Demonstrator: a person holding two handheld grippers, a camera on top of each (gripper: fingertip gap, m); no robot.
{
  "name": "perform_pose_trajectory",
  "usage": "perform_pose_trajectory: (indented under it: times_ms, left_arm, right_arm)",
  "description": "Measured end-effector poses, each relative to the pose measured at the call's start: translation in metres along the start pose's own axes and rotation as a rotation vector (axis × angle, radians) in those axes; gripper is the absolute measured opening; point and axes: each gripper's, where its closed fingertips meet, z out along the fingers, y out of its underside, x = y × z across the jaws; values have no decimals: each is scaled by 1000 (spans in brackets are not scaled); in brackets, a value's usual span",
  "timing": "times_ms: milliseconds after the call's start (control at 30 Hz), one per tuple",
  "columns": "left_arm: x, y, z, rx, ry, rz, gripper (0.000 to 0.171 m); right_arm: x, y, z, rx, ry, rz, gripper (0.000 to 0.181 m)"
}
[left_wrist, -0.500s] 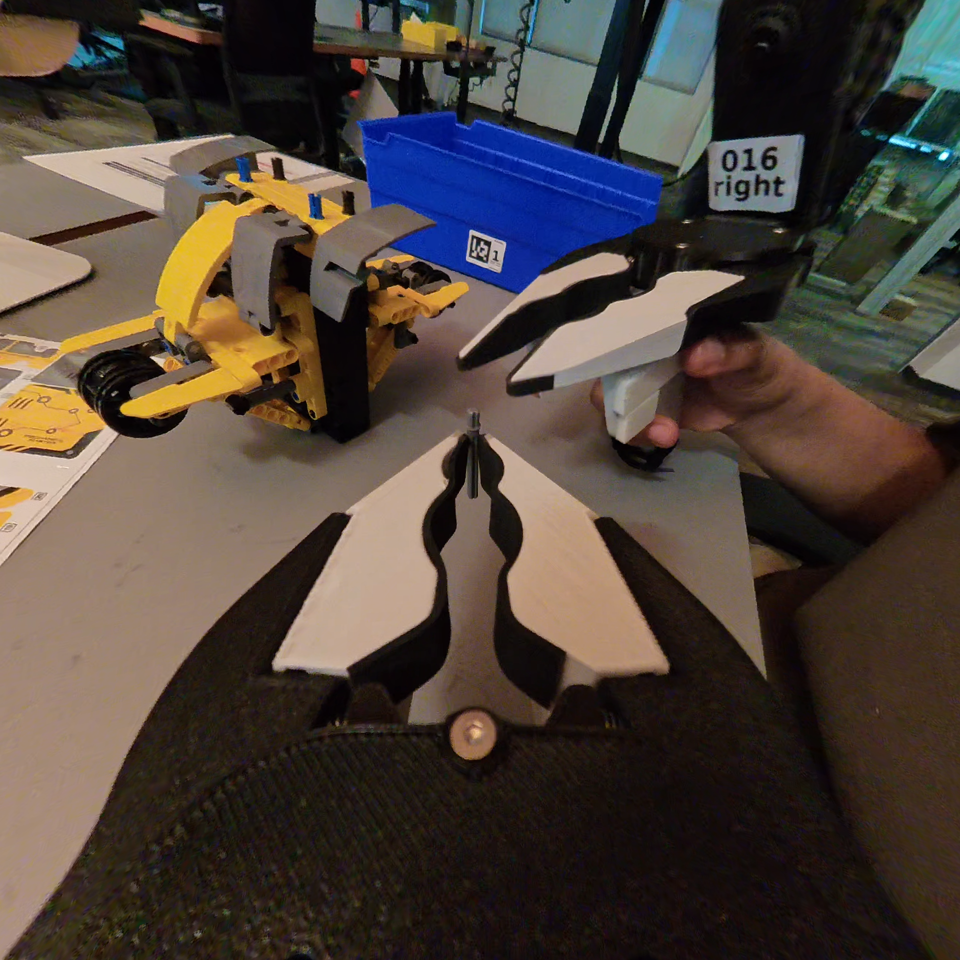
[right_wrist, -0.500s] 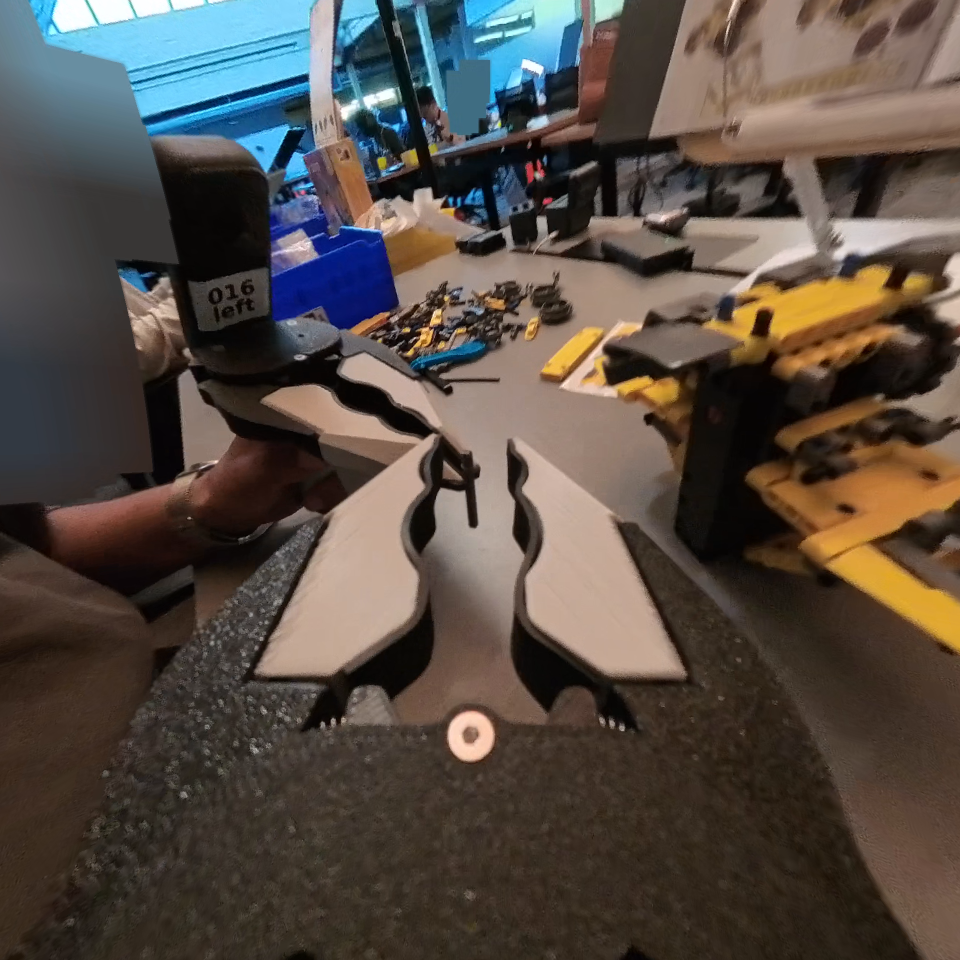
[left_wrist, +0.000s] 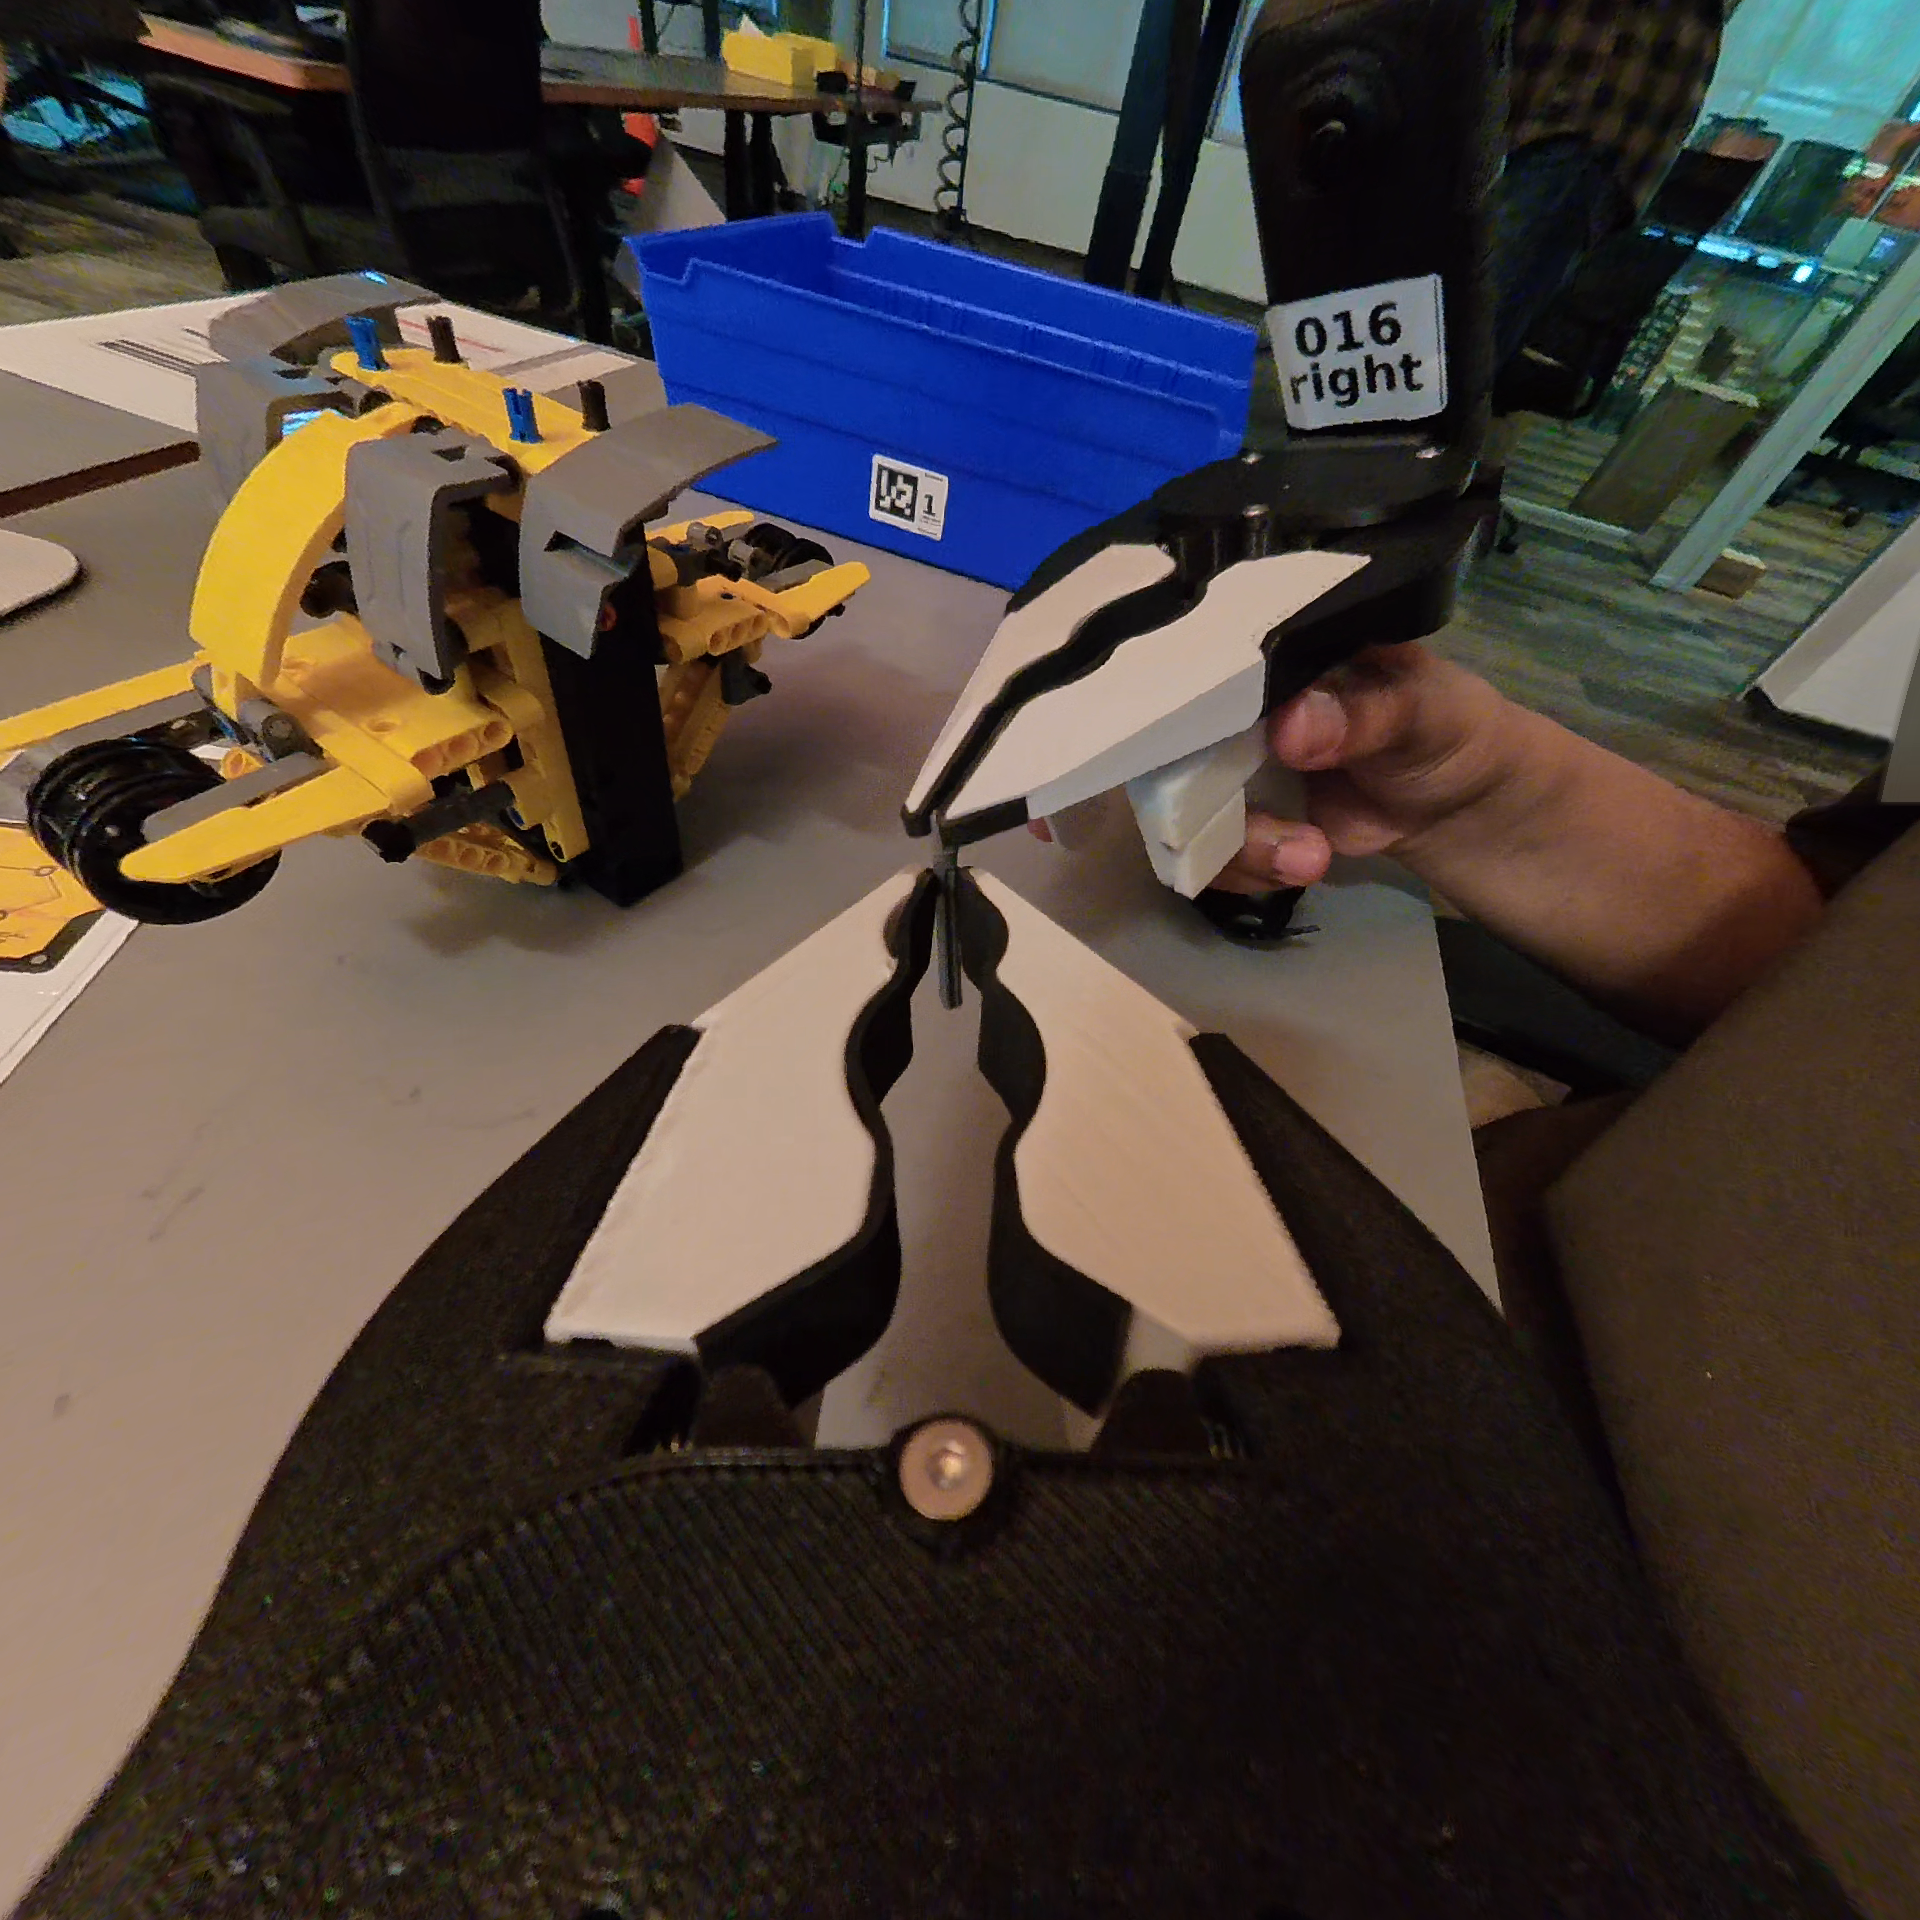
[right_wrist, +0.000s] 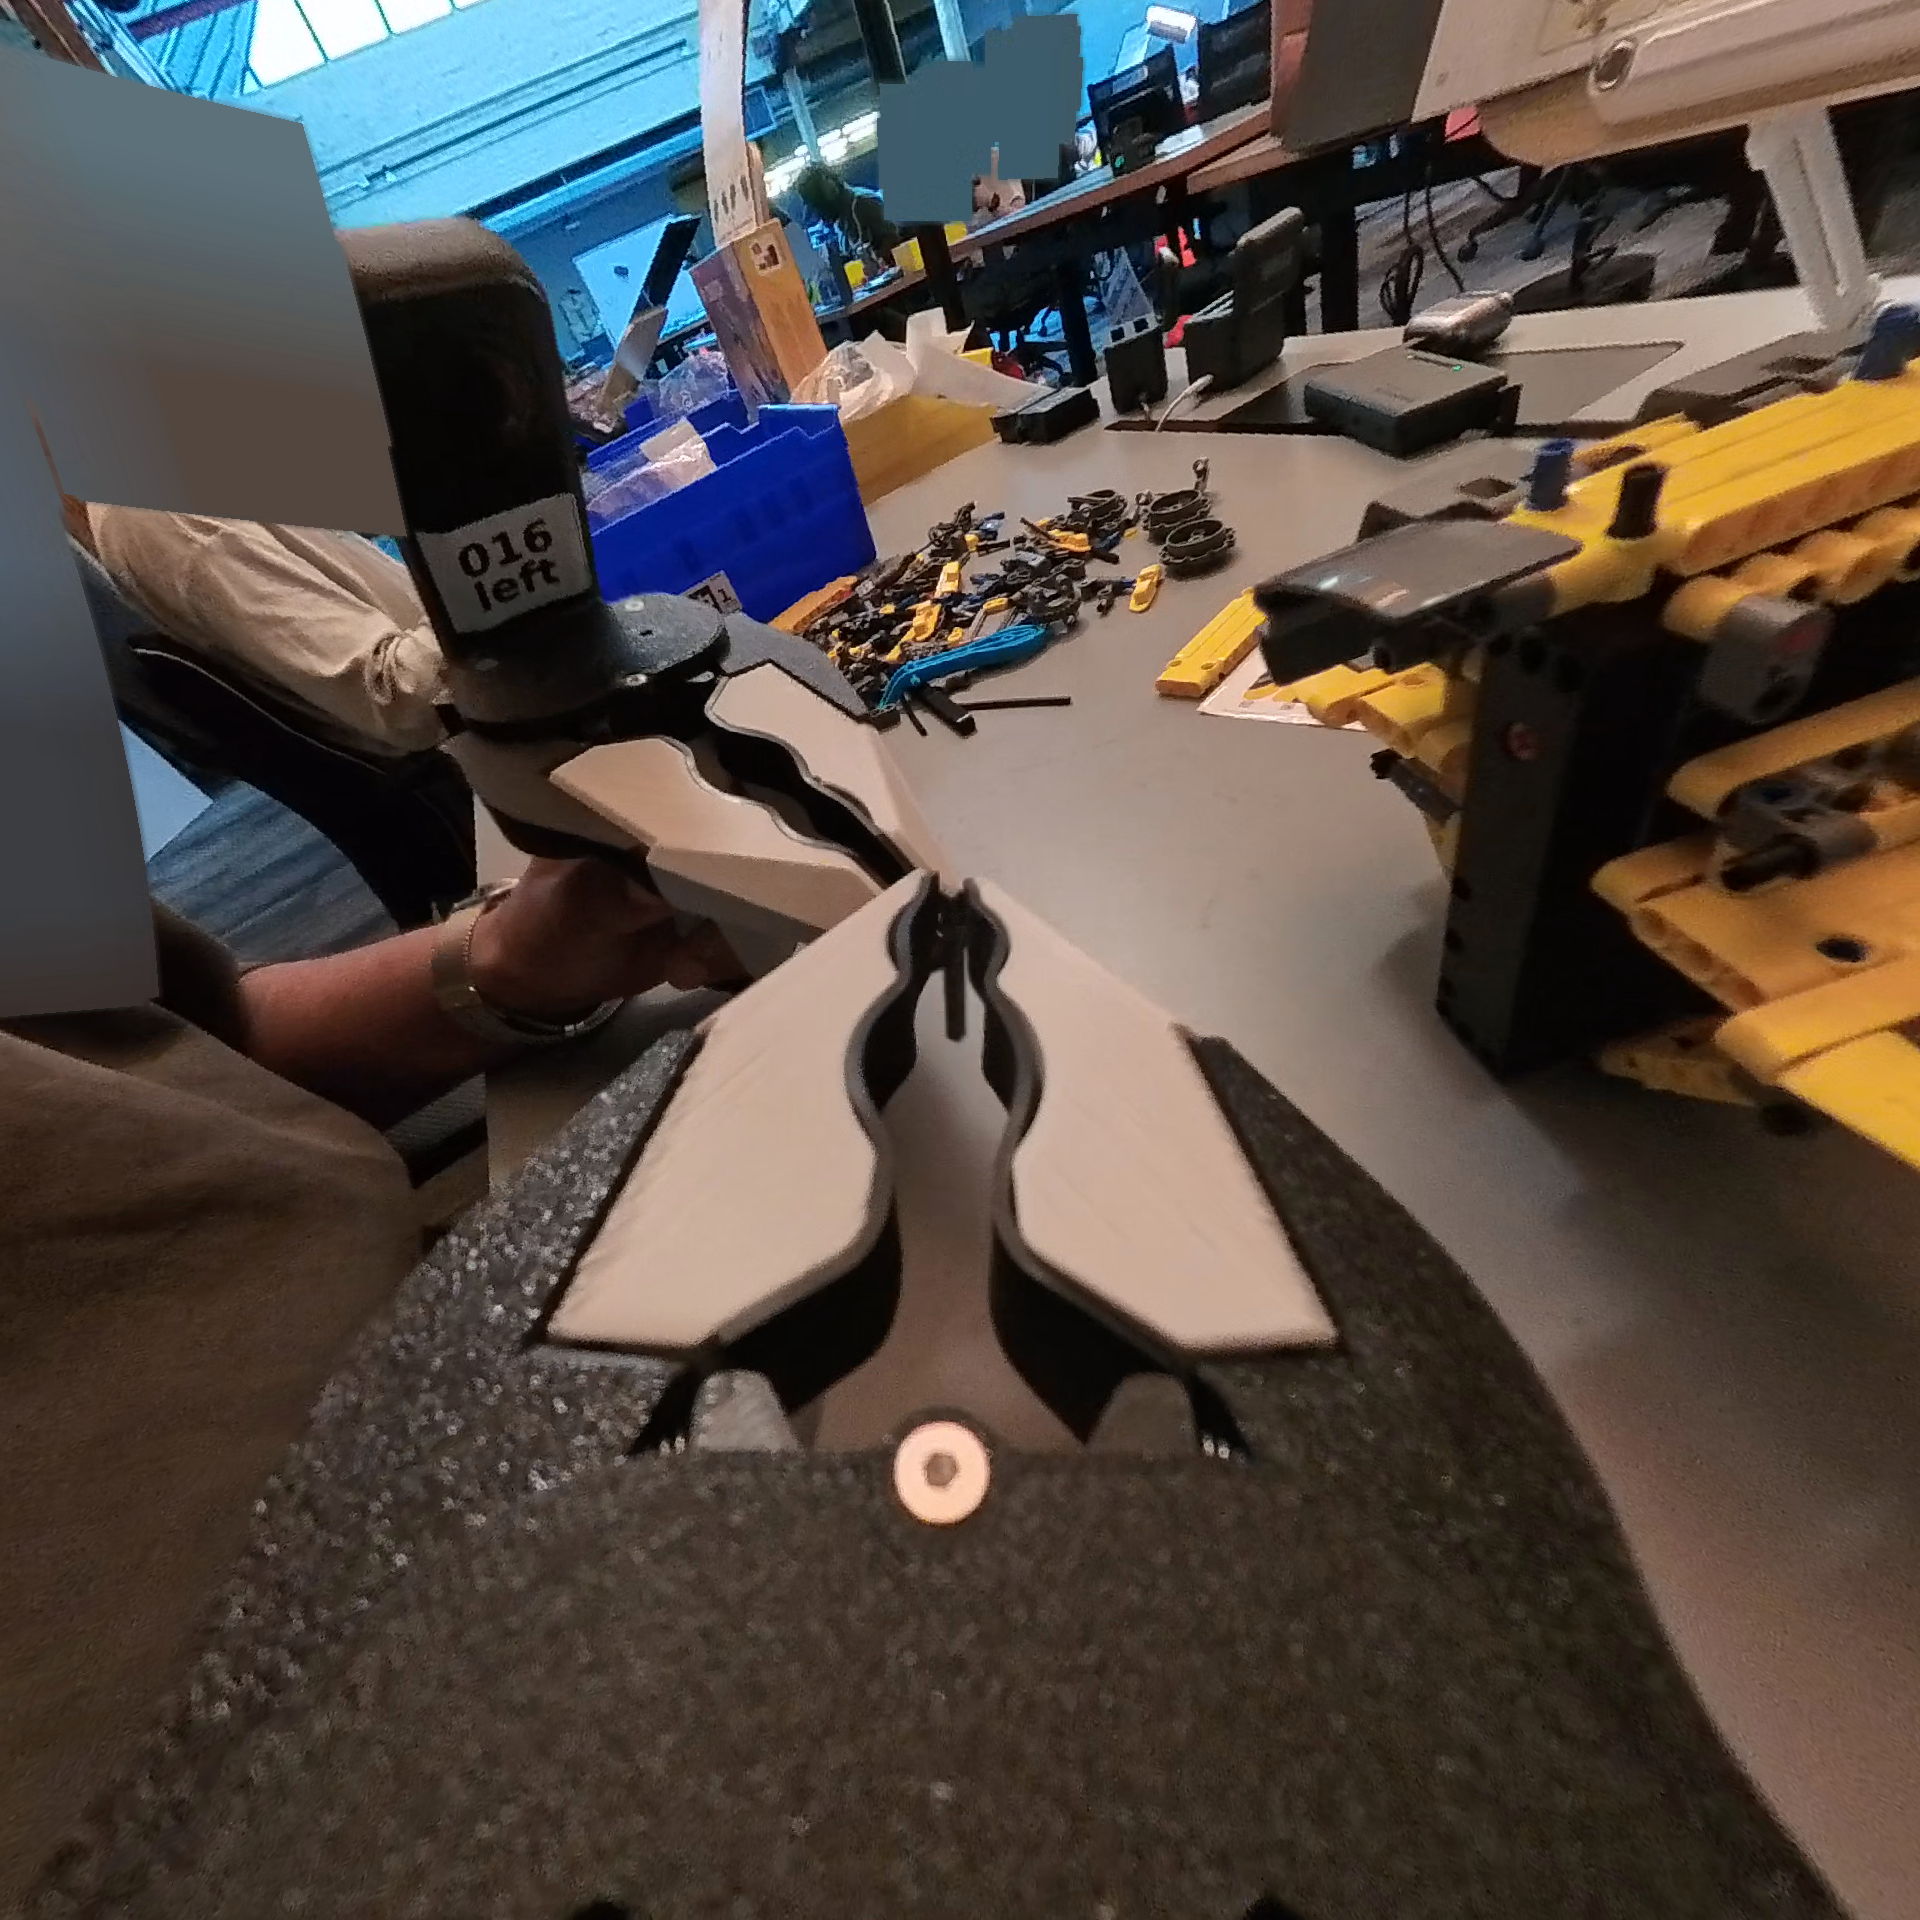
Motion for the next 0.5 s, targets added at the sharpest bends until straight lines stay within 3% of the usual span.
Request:
perform_pose_trajectory:
  times_ms: [67,133,267,367,500]
  left_arm:
    - [-1,-6,-3,38,5,-13,2]
    - [-3,-12,-7,84,-5,-17,19]
    - [-10,-19,-10,130,-69,16,36]
    - [-10,-20,-9,128,-122,89,34]
    - [-11,-27,-13,152,-222,208,18]
  right_arm:
    - [3,-8,-3,45,11,42,4]
    - [8,-20,-7,121,17,140,3]
    - [16,-30,-9,217,-3,394,3]
    - [15,-31,-4,273,-48,575,3]
    - [7,-34,1,355,-181,808,3]
